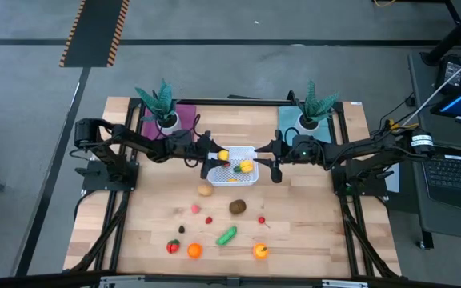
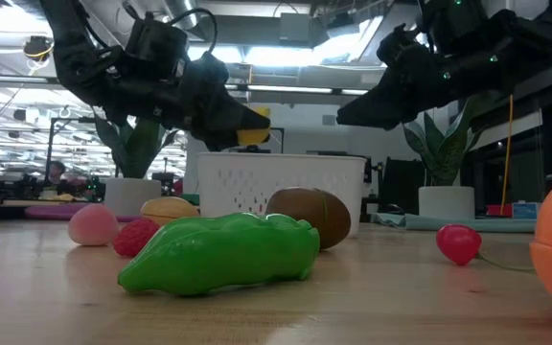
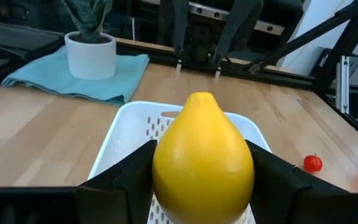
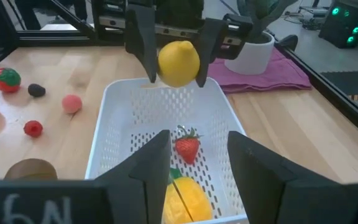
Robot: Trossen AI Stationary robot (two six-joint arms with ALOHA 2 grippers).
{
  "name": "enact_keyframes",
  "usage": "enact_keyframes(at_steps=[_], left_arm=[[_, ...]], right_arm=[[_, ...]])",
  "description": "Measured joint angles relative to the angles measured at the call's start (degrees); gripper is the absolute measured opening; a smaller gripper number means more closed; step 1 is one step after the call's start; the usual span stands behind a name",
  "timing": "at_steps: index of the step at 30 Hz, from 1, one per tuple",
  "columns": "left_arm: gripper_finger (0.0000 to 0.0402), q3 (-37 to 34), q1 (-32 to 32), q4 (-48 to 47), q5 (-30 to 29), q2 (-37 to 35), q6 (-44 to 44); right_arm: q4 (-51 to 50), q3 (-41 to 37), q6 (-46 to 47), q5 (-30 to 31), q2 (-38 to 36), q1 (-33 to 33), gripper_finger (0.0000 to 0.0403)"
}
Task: Pick and placing Produce into tupperware
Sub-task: Put the yellow lemon into the white bin
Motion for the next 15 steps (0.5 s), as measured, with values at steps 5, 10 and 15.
enact_keyframes(at_steps=[5,10,15], left_arm=[[0.0196,2.2,0.7,-5.7,1.1,0.0,0.1],[0.0196,11.1,0.5,-25.9,1.3,0.0,4.7],[0.0196,20.9,0.4,-47.6,-0.8,0.0,8.4]], right_arm=[[0.0,0.0,-1.2,0.0,0.0,-0.3,0.0163],[-0.1,0.0,-1.6,0.0,0.0,-0.3,0.0163],[-0.2,0.0,-1.6,0.0,0.0,-0.3,0.0163]])
